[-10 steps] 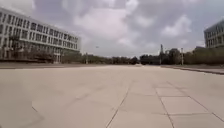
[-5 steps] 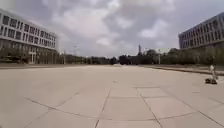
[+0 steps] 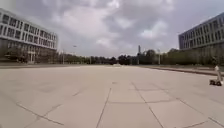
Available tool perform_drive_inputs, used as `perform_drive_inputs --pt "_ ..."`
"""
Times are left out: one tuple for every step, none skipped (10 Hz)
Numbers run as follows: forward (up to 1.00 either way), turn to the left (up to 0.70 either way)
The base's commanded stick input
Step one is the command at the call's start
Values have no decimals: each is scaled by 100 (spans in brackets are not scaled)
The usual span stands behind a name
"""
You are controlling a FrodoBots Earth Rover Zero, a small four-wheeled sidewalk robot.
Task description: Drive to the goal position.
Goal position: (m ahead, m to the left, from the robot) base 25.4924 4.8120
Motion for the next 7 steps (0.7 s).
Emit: perform_drive_inputs --pt "50 -2" --pt "50 -2" --pt "50 -2" --pt "50 -2" --pt "50 -2" --pt "50 -2" --pt "50 -2"
